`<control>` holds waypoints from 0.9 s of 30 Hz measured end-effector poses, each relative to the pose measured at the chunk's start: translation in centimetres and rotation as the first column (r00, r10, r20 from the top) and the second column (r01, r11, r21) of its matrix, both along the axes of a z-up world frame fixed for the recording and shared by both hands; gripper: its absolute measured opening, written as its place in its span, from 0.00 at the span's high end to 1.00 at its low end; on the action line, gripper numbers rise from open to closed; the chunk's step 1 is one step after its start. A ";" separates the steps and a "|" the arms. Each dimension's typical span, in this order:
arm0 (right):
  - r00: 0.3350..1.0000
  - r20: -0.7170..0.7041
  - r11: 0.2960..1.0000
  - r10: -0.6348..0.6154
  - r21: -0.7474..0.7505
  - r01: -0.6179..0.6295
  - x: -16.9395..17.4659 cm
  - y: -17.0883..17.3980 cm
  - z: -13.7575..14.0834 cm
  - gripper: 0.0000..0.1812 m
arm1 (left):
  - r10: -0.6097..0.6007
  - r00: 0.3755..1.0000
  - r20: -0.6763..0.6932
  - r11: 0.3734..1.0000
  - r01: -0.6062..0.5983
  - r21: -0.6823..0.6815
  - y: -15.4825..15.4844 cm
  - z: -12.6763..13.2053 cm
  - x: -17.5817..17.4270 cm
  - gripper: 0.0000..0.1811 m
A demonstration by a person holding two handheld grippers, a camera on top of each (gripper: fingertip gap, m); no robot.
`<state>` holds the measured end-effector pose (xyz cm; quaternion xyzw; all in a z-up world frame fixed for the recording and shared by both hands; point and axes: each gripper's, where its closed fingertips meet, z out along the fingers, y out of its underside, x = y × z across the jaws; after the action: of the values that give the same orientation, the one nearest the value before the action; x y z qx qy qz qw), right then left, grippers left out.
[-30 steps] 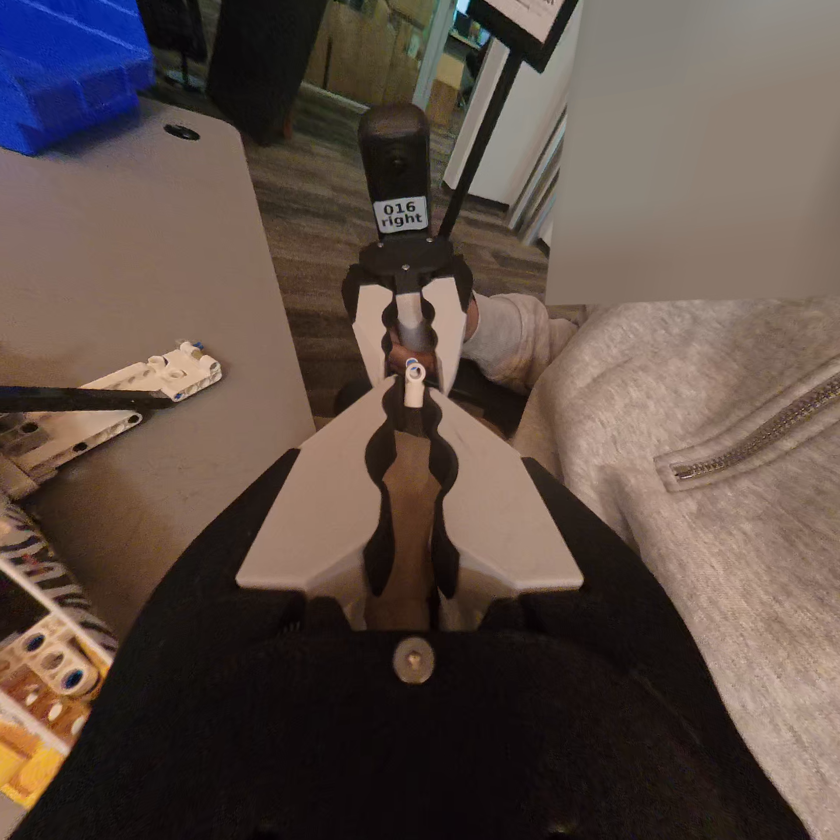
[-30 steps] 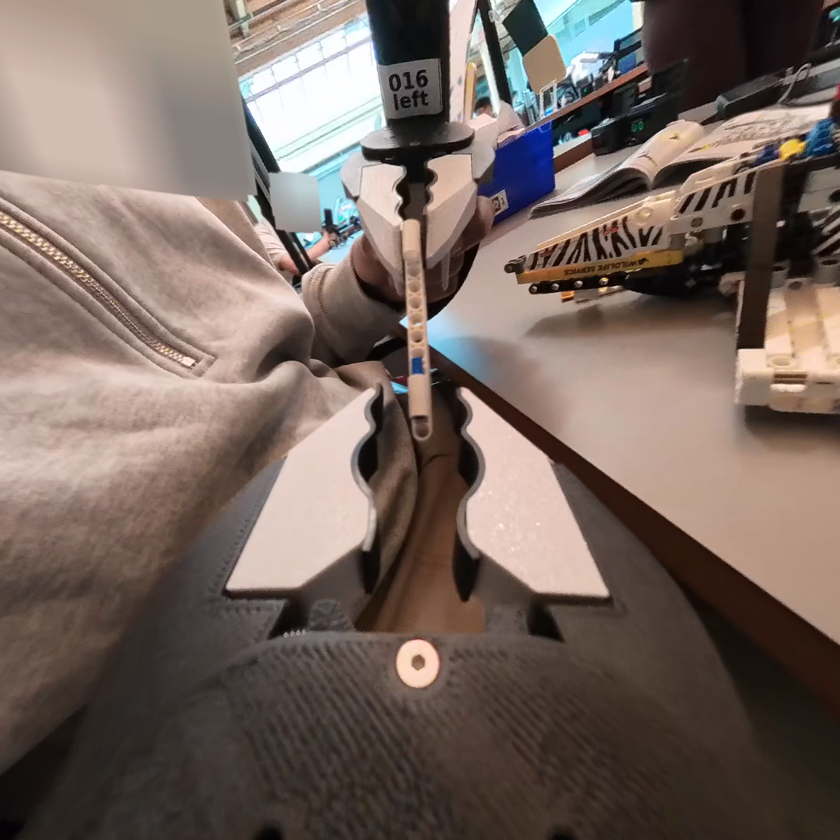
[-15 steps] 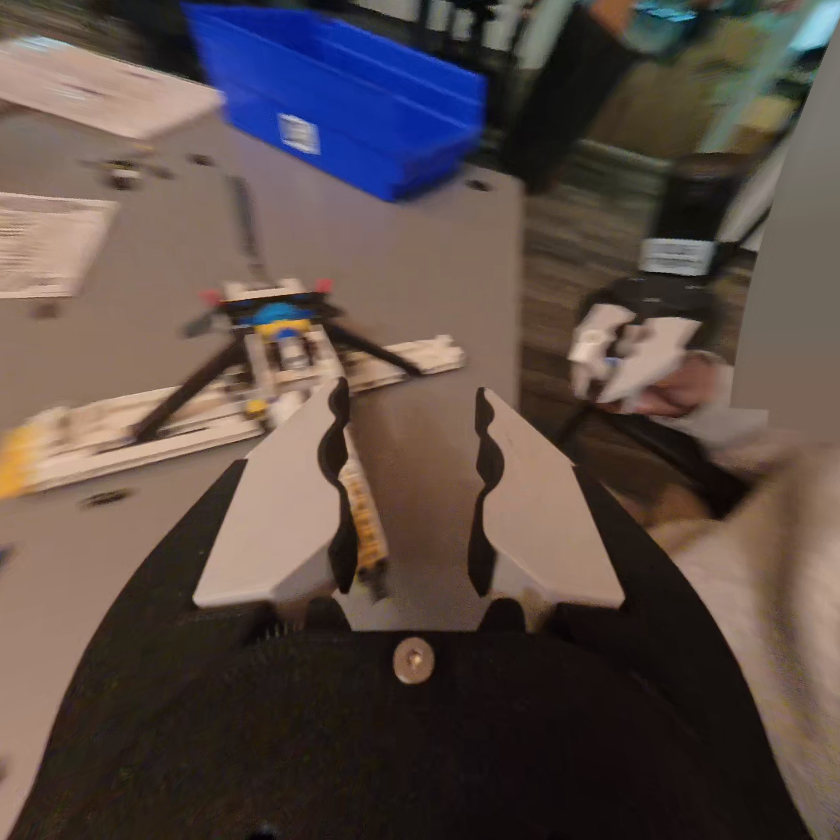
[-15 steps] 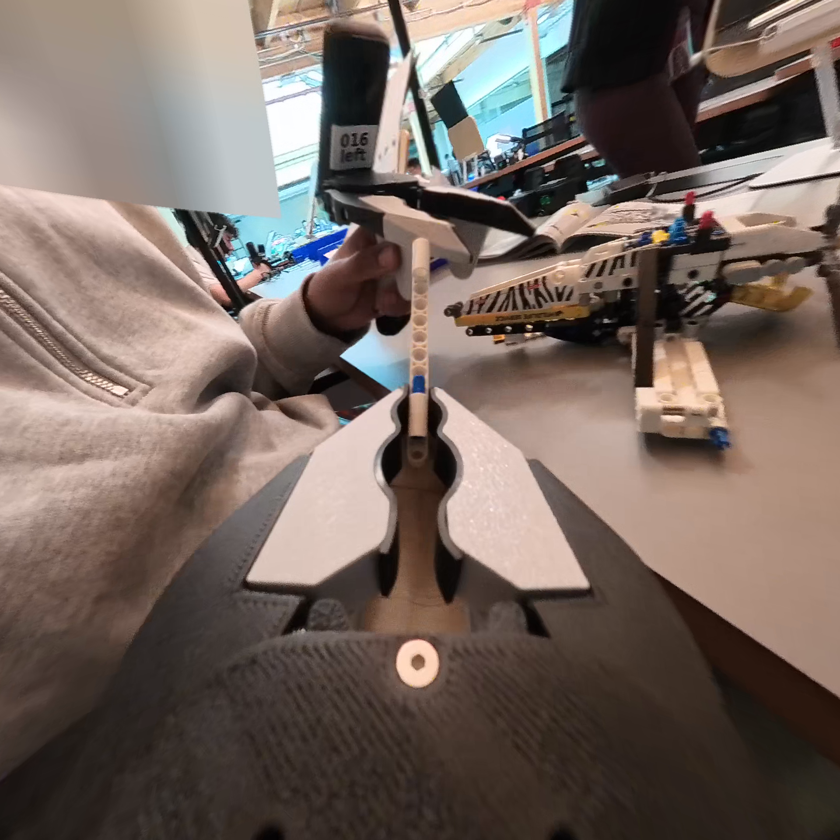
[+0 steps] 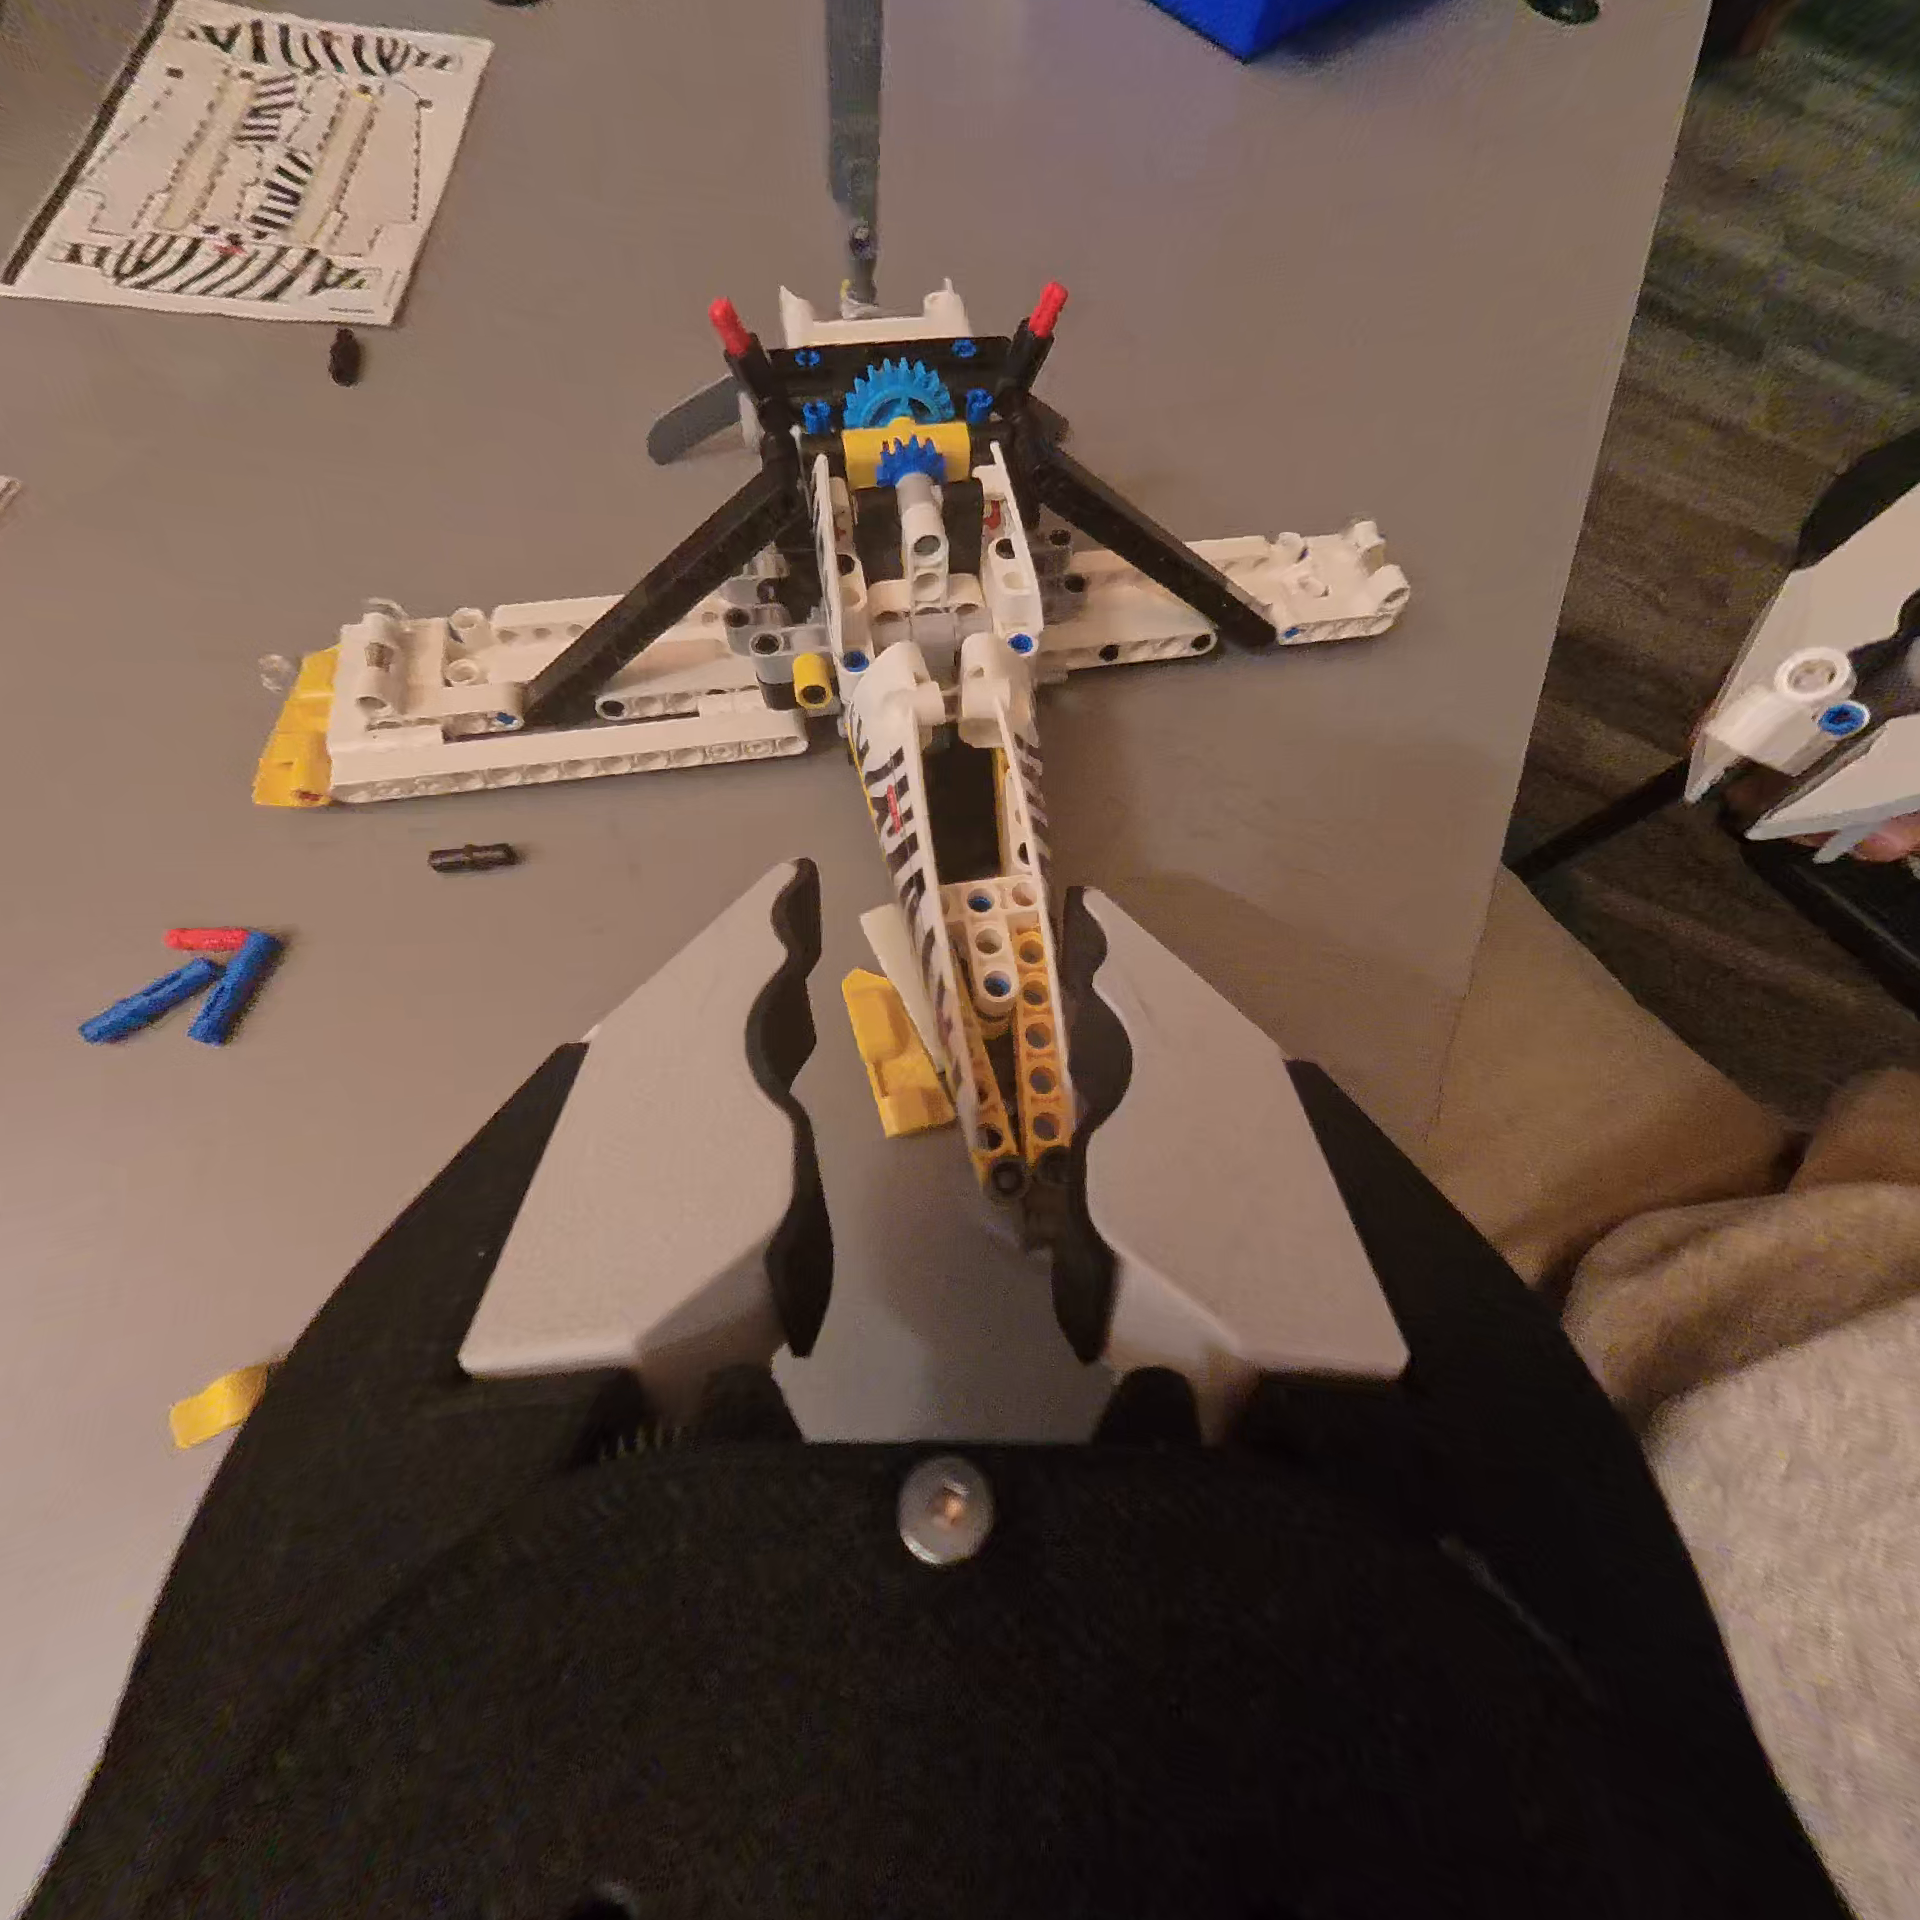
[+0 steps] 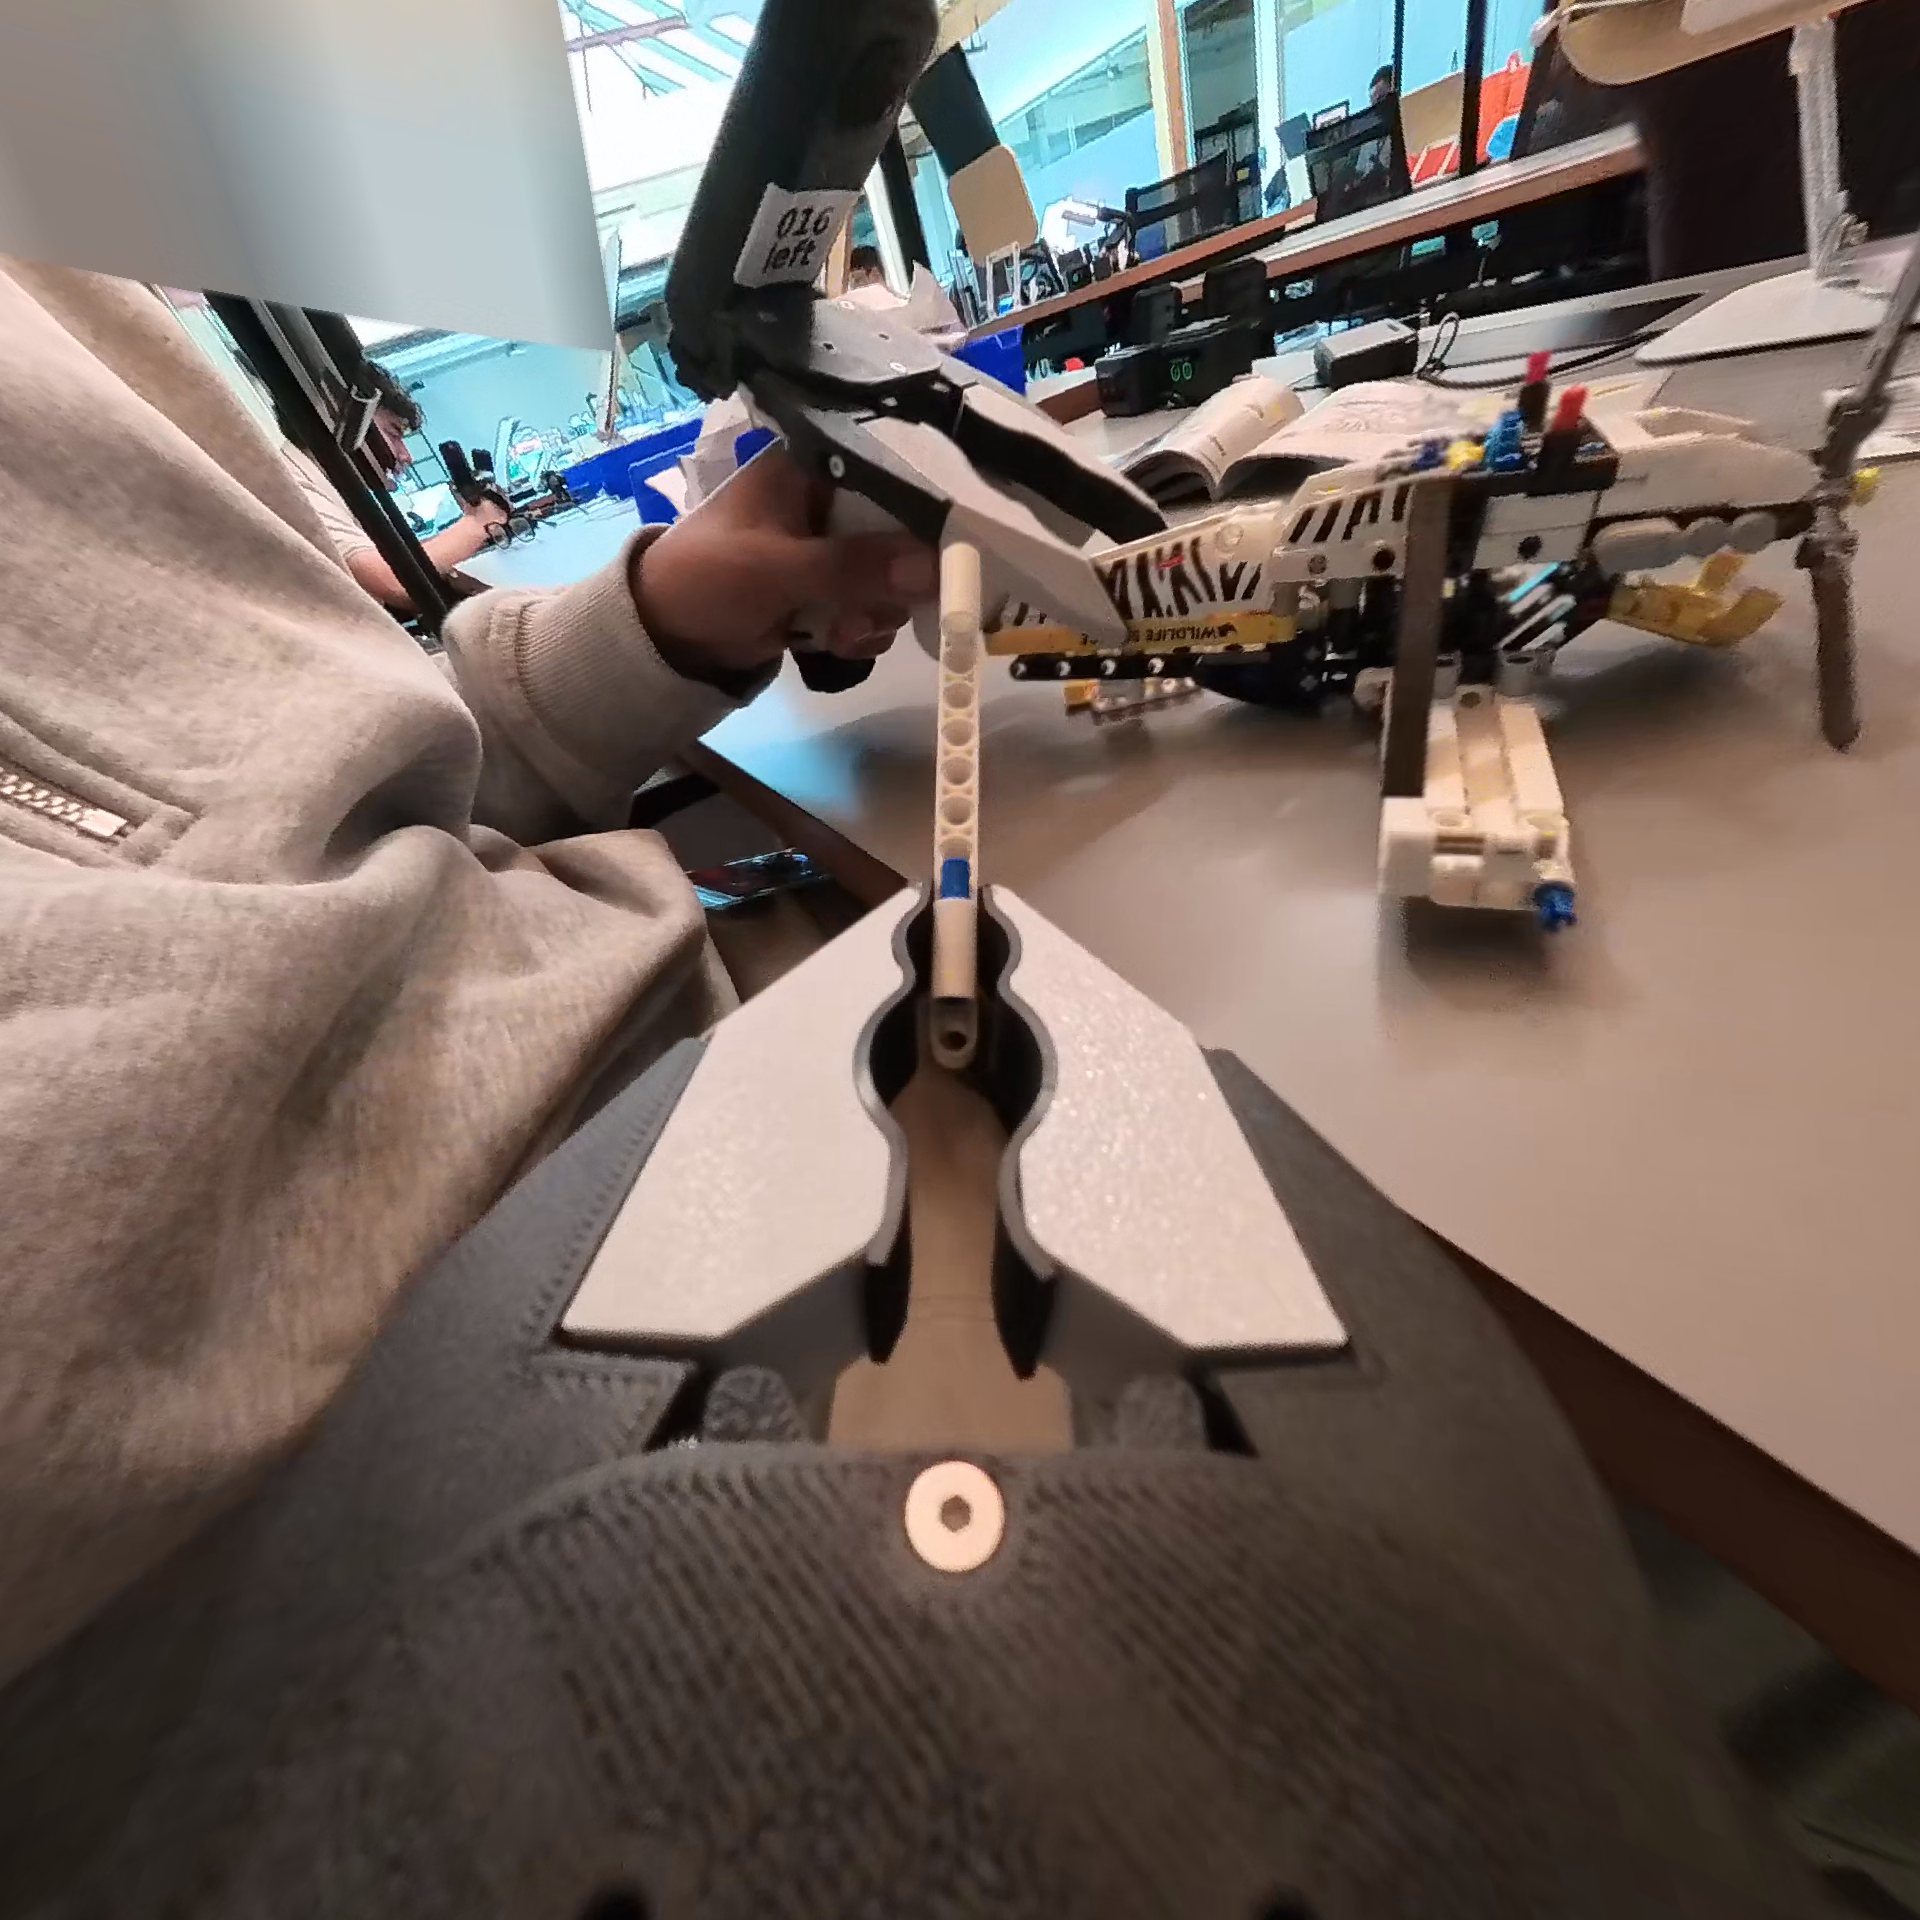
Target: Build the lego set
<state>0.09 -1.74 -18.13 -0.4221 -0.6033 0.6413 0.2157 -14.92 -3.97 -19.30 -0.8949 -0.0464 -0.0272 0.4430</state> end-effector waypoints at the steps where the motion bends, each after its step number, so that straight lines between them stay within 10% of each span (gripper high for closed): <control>1: 1.000 0.001 1.000 0.000 0.002 0.000 0.0 0.0 0.0 0.97 | 0.007 1.000 -0.003 1.000 -0.007 0.002 0.0 0.0 -0.3 0.77; 27: 0.999 -0.009 0.998 -0.045 0.042 0.045 -0.8 0.0 0.1 0.98 | 0.129 0.992 -0.018 0.989 -0.127 0.077 -2.4 1.5 -4.4 0.80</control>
<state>-0.74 -1.70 -18.04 -0.4283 -0.6059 0.6254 0.2415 -19.37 -6.32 -17.77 -0.8728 -0.0975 0.0099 0.4781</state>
